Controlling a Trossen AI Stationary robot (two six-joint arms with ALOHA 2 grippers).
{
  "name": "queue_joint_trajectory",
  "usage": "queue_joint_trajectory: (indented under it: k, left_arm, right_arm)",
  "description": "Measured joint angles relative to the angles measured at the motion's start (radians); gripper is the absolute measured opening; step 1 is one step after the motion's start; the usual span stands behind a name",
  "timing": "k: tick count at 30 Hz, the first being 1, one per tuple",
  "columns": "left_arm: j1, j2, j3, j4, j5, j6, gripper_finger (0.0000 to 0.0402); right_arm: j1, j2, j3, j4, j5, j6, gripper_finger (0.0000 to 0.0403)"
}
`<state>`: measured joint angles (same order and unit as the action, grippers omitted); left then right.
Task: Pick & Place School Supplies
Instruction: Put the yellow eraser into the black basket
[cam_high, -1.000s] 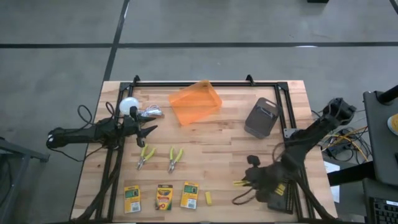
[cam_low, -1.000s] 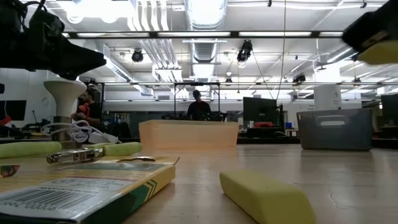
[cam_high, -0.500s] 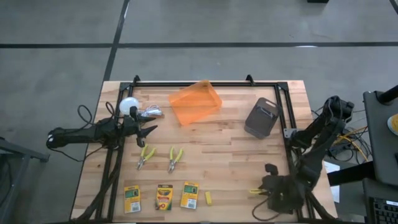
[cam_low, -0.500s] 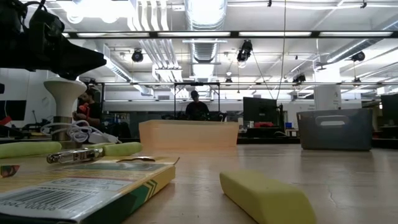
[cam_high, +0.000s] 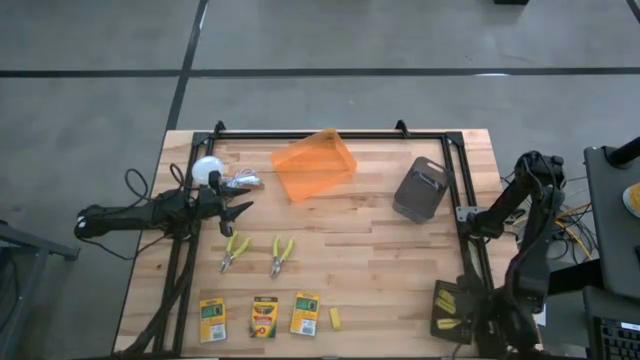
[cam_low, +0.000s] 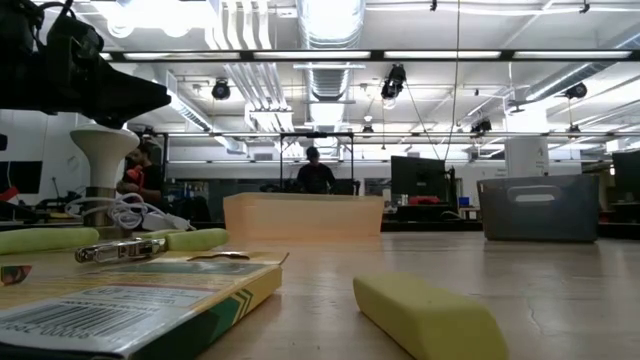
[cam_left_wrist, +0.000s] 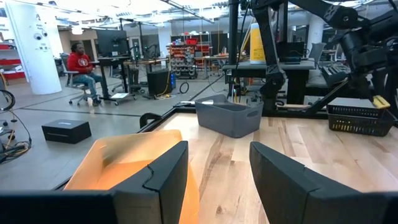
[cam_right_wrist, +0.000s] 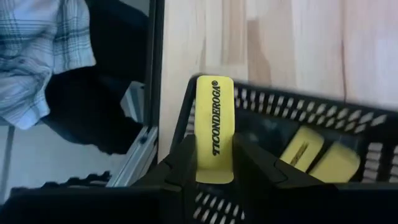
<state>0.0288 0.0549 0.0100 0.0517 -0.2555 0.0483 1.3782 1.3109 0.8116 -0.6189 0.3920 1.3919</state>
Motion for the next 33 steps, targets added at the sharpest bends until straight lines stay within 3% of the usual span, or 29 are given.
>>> queue_joint_trajectory:
  k: [5, 23, 33]
  left_arm:
    - [0.000, 0.000, 0.000, 0.000, 0.000, 0.000, 0.0179]
    - [0.000, 0.000, 0.000, 0.000, 0.000, 0.000, 0.0179]
    - [0.000, 0.000, 0.000, 0.000, 0.000, 0.000, 0.0179]
  right_arm:
    - [0.034, 0.014, -0.016, -0.004, 0.001, 0.079, 0.0082]
    - [0.026, 0.049, -0.023, -0.004, -0.056, 0.069, 0.0082]
    - [0.015, 0.039, -0.024, -0.067, -0.054, -0.256, 0.0082]
